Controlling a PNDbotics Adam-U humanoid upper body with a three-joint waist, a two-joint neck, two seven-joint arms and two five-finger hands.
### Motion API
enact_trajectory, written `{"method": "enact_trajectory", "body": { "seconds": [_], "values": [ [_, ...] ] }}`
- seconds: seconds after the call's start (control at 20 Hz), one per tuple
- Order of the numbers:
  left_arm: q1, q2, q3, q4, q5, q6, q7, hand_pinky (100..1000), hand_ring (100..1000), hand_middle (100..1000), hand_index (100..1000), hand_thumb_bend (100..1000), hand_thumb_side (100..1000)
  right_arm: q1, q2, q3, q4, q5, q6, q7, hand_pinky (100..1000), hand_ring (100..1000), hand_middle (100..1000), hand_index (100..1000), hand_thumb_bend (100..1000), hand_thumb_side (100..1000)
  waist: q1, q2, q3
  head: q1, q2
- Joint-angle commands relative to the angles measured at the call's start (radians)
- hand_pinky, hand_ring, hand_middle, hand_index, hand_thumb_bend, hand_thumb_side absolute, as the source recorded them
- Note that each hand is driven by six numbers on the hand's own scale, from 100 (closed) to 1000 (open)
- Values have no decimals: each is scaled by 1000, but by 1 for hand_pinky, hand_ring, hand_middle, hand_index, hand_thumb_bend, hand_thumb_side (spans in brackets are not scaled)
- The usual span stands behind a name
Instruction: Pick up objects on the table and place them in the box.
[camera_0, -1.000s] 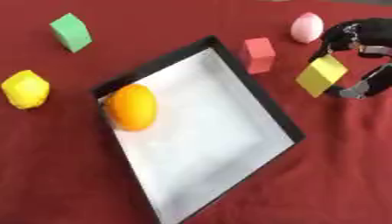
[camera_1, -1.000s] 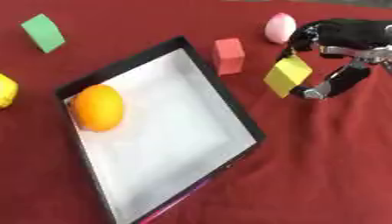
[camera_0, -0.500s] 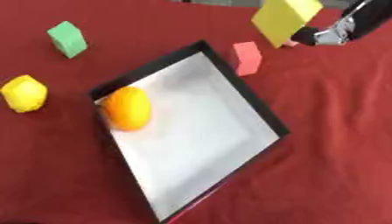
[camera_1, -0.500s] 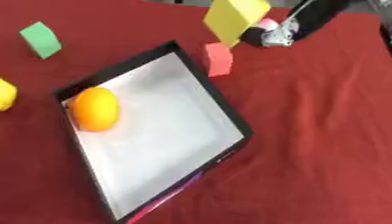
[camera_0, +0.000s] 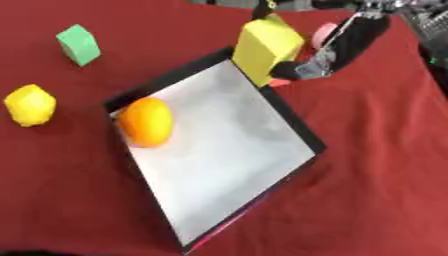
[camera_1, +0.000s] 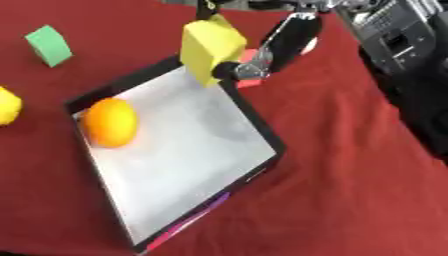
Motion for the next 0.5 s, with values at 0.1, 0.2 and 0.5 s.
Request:
{"method": "enact_trajectory", "body": {
  "seconds": [0.1, 0.2, 0.5],
  "values": [
    [-1, 35, 9, -17, -10, 6, -9, 667, 833, 705, 766, 306, 653, -3, 36, 24, 20, 77, -171, 147, 761, 653, 522, 594, 352, 704, 1, -35, -4, 4, 14],
    [0, 38, 5, -15, -10, 8, -16, 666, 833, 704, 766, 306, 653, 7, 57, 34, 40, 110, -178, 145, 760, 653, 522, 594, 352, 704, -1, -37, -5, 3, 18],
    [0, 42, 0, -10, -9, 13, -28, 666, 834, 703, 766, 305, 654, 18, 106, 61, 75, 191, -195, 114, 754, 648, 519, 591, 351, 704, -7, -40, -4, 0, 24]
  ]
}}
